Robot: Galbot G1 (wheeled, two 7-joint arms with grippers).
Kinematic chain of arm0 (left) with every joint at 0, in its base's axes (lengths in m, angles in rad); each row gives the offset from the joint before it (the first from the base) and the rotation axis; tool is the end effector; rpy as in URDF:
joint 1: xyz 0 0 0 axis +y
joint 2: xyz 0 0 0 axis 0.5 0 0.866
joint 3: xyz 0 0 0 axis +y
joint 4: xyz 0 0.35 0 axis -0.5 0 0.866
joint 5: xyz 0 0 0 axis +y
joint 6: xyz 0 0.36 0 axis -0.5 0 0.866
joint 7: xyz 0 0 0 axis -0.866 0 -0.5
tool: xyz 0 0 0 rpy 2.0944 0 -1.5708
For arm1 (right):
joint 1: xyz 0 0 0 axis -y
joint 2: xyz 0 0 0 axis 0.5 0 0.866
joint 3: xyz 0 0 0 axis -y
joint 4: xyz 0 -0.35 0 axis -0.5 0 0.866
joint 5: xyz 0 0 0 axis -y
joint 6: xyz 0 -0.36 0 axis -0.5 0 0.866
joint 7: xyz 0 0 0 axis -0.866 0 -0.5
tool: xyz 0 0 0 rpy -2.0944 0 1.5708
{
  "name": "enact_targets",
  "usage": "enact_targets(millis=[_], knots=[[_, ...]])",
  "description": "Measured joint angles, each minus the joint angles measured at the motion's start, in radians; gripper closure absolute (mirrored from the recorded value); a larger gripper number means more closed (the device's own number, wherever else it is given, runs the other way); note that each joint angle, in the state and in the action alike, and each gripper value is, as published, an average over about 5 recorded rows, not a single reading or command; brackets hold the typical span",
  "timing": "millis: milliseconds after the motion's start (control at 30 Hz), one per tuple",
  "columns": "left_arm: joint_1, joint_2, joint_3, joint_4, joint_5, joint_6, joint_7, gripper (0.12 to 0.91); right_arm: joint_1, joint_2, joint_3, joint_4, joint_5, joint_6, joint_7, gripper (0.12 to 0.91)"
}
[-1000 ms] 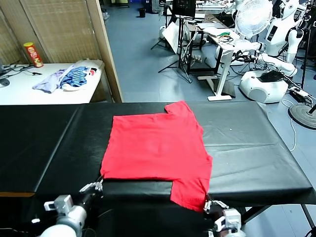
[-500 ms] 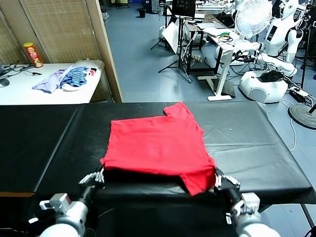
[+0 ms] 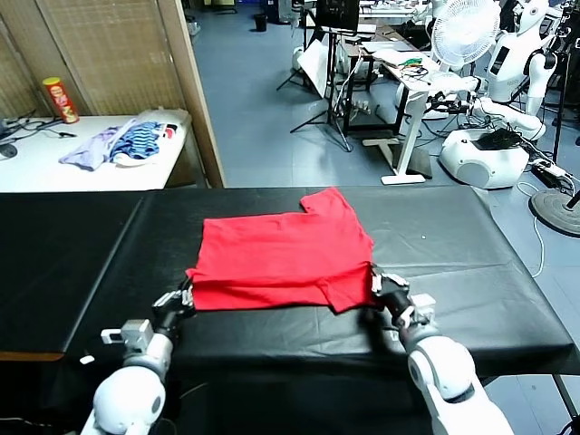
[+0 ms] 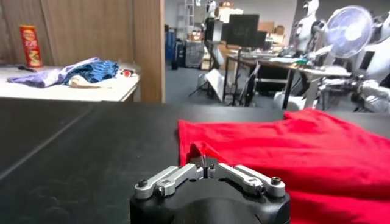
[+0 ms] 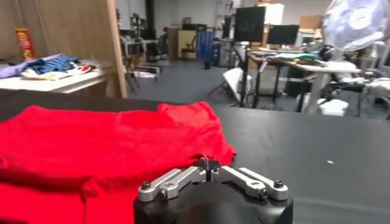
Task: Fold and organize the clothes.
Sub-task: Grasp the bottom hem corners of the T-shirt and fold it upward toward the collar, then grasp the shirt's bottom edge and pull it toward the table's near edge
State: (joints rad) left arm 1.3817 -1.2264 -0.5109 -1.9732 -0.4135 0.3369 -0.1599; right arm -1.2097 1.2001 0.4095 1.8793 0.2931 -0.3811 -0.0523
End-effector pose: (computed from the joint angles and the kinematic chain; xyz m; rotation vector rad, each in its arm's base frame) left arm 0.2478 0.0666 -0.2959 -0.0024 -2.8361 0.0659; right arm 0.2977 -0.0508 -0.2905 0.3607 -2.8282 0.1063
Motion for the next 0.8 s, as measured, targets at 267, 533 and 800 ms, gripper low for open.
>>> enact_targets(millis=[267, 533, 800], knots=[[0.033, 0.014, -0.009, -0.015, -0.011, 0.008, 0.016, 0.393, -0.110, -0.019, 0.039, 0.088, -0.017, 0.001, 0.015, 0.230], [0.062, 0.006, -0.024, -0.011, -0.146, 0.057, 0.022, 0.233, -0.180, -0.006, 0.051, 0.090, -0.038, 0.015, 0.009, 0.442], [0.065, -0.003, -0.030, 0.010, -0.196, 0.052, 0.026, 0.407, -0.188, 0.014, 0.043, 0.074, -0.042, 0.008, 0.018, 0.849]])
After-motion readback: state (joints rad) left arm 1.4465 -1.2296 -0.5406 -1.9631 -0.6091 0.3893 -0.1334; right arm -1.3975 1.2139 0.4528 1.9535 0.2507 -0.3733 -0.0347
